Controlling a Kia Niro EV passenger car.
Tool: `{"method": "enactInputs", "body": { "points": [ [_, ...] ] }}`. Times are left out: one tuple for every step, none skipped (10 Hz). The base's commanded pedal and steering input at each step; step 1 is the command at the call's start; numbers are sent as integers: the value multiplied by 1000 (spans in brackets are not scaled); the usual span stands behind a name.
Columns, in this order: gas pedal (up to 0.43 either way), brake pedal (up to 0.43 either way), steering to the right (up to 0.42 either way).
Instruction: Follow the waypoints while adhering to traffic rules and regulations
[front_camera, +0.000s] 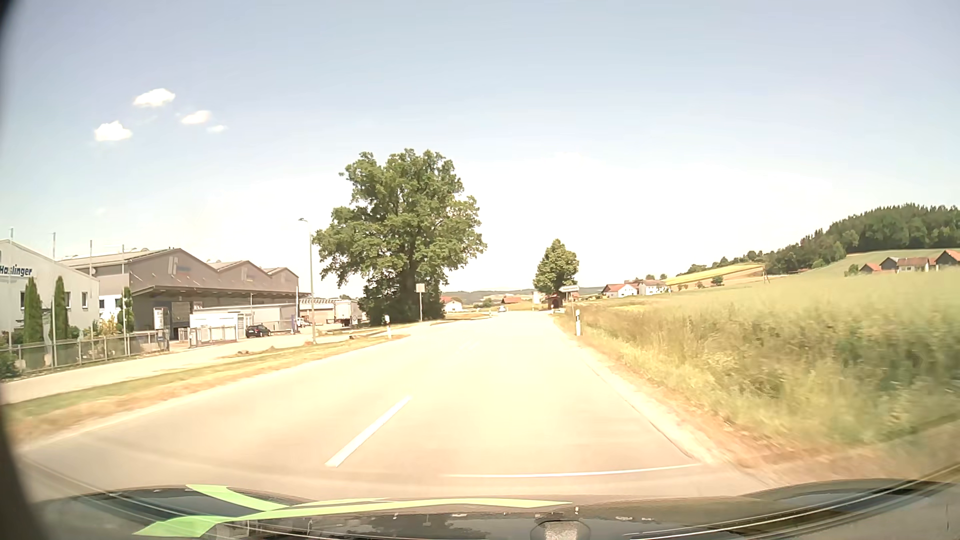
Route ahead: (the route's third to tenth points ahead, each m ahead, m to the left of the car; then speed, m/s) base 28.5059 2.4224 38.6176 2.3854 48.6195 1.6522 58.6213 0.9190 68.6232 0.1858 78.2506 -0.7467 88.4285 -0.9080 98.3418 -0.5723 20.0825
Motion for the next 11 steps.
{"method": "enactInputs", "body": {
  "points": [
    [177,0,9],
    [177,0,7],
    [177,0,7],
    [189,0,6],
    [189,0,5],
    [189,0,5],
    [189,0,5],
    [177,0,3],
    [169,0,3],
    [169,0,3],
    [150,0,3]
  ]
}}
